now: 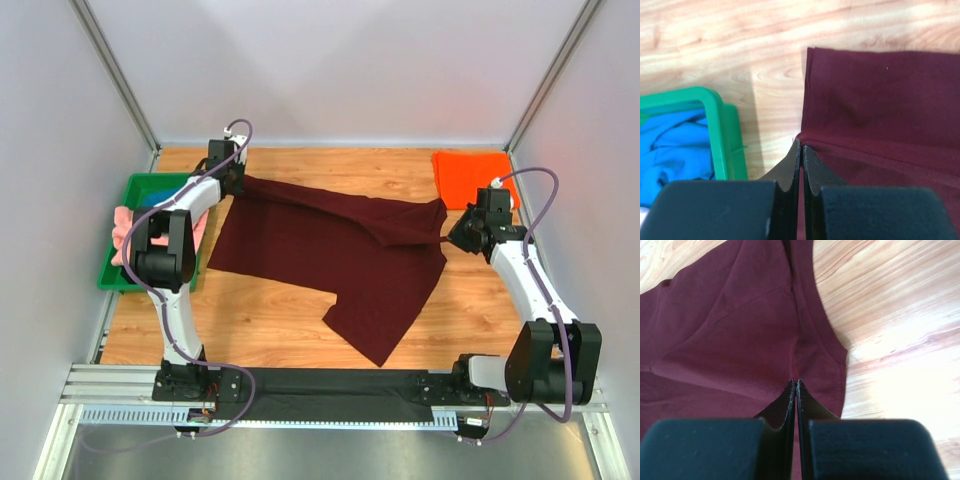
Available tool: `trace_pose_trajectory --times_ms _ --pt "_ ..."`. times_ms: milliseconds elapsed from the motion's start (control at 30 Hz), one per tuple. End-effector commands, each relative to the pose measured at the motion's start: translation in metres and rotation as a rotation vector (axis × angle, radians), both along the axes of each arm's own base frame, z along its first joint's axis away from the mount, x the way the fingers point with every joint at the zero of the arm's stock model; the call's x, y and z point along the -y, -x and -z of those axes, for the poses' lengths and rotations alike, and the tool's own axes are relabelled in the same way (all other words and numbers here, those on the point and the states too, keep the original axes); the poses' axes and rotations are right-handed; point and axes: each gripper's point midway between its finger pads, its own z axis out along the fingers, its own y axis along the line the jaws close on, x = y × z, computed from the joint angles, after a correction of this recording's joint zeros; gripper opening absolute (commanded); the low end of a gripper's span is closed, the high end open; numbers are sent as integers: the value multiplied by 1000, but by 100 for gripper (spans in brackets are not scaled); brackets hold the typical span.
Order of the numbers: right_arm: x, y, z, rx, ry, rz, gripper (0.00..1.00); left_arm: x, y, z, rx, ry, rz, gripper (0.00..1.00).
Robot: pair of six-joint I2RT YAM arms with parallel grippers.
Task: Fold and stack the t-shirts
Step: Fold the tshirt
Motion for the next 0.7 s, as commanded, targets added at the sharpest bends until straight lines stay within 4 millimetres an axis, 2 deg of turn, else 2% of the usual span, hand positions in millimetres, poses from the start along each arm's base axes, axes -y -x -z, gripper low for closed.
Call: trace_pose_trajectory --times_ms 0,100,233,367,467,533,600,667 --pt "-3 -7 -17 90 -42 11 0 -6 -21 -35 133 -42 -10 0" --pt "-13 2 -5 70 -91 -8 0 -6 -23 -31 150 -40 -10 0" --pt "-11 14 8 33 -86 11 0 -7 -18 -13 115 -33 -28 0" --pt "-14 17 10 56 -109 14 0 -7 -15 1 92 -37 -28 0" --pt "-27 18 12 71 -182 -10 0 -13 -14 5 93 -50 -63 0" --pt "-41 20 12 79 -246 -52 0 -17 -12 7 92 -62 -86 11" --pt "-43 24 15 70 -267 -45 0 -19 -11 5 93 -71 -92 23" --pt "-40 28 18 71 -254 -30 0 -20 -10 0 108 -70 -102 31"
